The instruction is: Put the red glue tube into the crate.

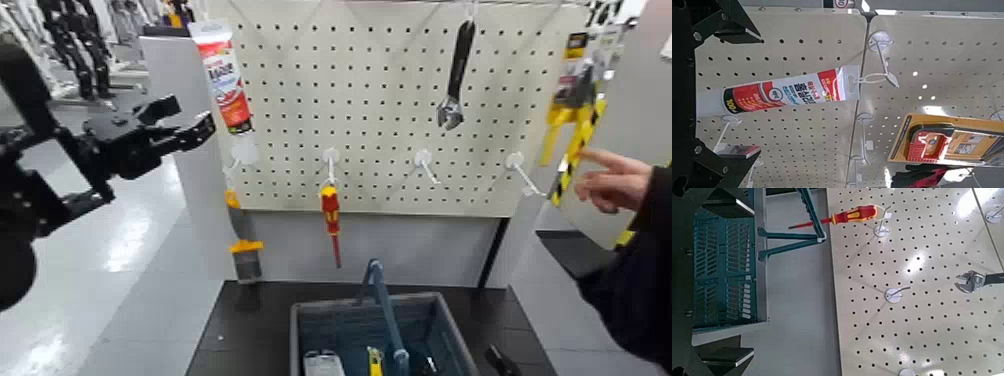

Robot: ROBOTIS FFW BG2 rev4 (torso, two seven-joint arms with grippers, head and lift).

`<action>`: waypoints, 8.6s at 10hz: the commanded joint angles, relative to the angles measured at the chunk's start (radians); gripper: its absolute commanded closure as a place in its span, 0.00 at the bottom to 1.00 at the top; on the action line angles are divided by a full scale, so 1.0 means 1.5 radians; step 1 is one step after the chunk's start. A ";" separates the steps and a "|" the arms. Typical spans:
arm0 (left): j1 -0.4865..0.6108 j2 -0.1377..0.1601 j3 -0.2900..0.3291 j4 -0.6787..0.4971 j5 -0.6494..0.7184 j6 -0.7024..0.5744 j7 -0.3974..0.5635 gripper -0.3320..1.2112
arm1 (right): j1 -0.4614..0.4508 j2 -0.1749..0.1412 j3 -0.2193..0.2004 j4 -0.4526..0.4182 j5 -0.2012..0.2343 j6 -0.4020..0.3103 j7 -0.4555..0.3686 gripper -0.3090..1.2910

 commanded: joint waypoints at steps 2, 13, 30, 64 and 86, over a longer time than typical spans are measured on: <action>-0.075 0.015 -0.014 0.106 -0.009 -0.035 -0.054 0.41 | -0.008 0.003 0.003 0.003 0.000 -0.004 0.000 0.24; -0.202 0.013 -0.096 0.329 -0.047 -0.128 -0.191 0.81 | -0.019 0.002 0.011 0.012 0.000 -0.008 0.000 0.24; -0.176 -0.004 -0.107 0.052 0.028 0.025 -0.134 0.98 | -0.017 0.002 0.007 0.008 0.002 0.002 -0.007 0.24; 0.062 -0.037 -0.295 0.286 -0.024 0.055 -0.179 0.34 | -0.011 0.002 0.009 0.004 0.006 0.003 -0.020 0.24; 0.406 -0.104 -0.184 0.040 -0.223 -0.311 0.356 0.33 | 0.033 -0.001 -0.020 -0.032 0.008 -0.032 -0.055 0.23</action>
